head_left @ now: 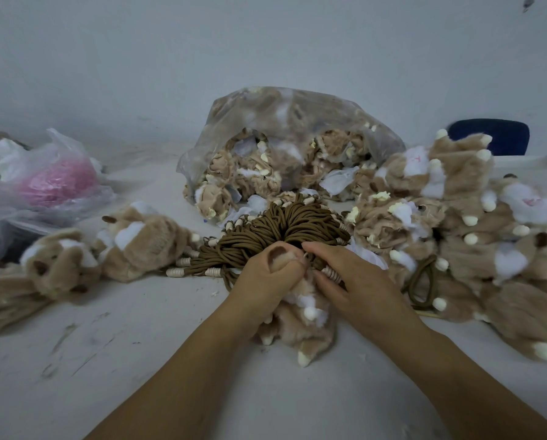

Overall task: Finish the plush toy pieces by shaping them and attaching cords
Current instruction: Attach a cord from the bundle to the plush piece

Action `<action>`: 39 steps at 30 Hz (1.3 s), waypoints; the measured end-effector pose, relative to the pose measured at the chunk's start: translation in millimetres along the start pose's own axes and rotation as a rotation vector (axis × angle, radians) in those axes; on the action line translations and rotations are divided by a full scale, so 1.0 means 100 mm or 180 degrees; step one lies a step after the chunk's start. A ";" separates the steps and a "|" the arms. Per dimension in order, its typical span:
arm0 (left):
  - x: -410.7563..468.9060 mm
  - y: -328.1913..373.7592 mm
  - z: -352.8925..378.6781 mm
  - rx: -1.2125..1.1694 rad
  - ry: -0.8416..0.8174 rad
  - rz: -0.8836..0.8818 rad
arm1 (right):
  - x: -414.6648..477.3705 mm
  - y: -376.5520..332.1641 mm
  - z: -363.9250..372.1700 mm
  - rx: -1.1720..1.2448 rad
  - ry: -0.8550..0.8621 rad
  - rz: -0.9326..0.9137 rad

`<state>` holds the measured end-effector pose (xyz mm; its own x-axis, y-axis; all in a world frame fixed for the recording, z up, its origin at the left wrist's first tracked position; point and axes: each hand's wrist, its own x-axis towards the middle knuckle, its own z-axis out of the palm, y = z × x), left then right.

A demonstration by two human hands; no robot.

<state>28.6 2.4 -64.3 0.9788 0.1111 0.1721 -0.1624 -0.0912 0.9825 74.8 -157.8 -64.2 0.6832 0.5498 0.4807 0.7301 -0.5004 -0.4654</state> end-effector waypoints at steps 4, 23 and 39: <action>0.00 0.00 0.00 -0.0043 0.0036 -0.0046 | 0.01 0.00 0.02 0.0006 0.0043 -0.0028; -0.01 0.04 0.02 -0.0531 -0.0057 -0.0290 | 0.02 0.01 0.06 -0.0333 0.0208 -0.0084; 0.01 -0.02 0.03 -0.0655 -0.0159 -0.0265 | 0.00 0.02 0.07 -0.0061 0.0094 0.0141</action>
<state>30.4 0.1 -66.3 0.9940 0.0603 0.0911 -0.0978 0.1207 0.9879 76.5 -154.3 -70.1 0.7148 0.5070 0.4816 0.6991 -0.5367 -0.4725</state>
